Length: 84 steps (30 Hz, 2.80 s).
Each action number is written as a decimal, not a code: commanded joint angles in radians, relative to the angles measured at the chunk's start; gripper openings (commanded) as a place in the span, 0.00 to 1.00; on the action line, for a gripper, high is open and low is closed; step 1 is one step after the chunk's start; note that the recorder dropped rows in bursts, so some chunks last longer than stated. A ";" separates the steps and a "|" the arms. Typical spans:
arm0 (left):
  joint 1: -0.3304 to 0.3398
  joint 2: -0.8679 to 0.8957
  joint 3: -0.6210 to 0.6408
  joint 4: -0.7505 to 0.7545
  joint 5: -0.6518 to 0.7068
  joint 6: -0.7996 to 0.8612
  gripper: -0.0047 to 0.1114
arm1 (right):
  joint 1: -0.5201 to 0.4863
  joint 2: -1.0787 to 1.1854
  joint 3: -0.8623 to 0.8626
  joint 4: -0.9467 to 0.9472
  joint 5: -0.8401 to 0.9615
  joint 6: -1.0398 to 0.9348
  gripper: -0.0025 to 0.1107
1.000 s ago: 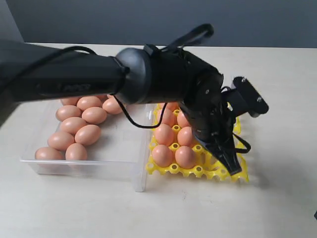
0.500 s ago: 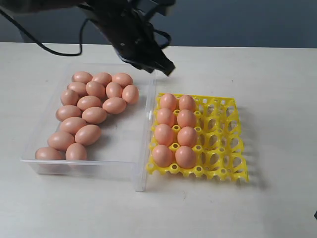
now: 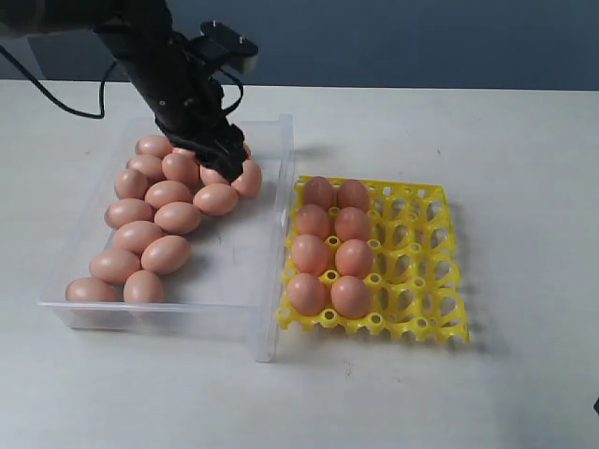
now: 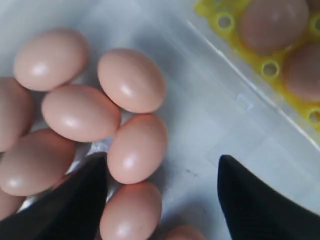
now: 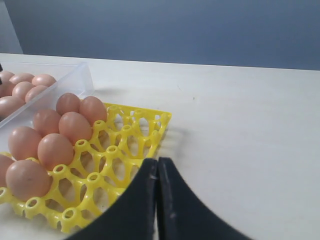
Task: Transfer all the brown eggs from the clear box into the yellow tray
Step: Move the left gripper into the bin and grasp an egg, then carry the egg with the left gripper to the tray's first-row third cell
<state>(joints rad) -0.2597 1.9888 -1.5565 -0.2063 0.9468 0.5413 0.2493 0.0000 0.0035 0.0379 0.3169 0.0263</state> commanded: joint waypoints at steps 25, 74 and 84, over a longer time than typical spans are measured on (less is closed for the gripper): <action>-0.001 0.160 -0.009 0.046 -0.094 0.122 0.16 | 0.001 0.000 -0.003 -0.001 -0.012 0.000 0.03; -0.301 0.203 0.051 -1.538 -0.444 1.280 0.04 | 0.001 0.000 -0.003 -0.001 -0.012 0.000 0.03; -0.299 0.333 -0.040 -1.538 -0.463 1.354 0.04 | 0.001 0.000 -0.003 -0.001 -0.012 0.000 0.03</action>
<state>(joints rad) -0.5512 2.3143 -1.5831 -1.7282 0.4843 1.8854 0.2493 0.0000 0.0035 0.0379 0.3169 0.0263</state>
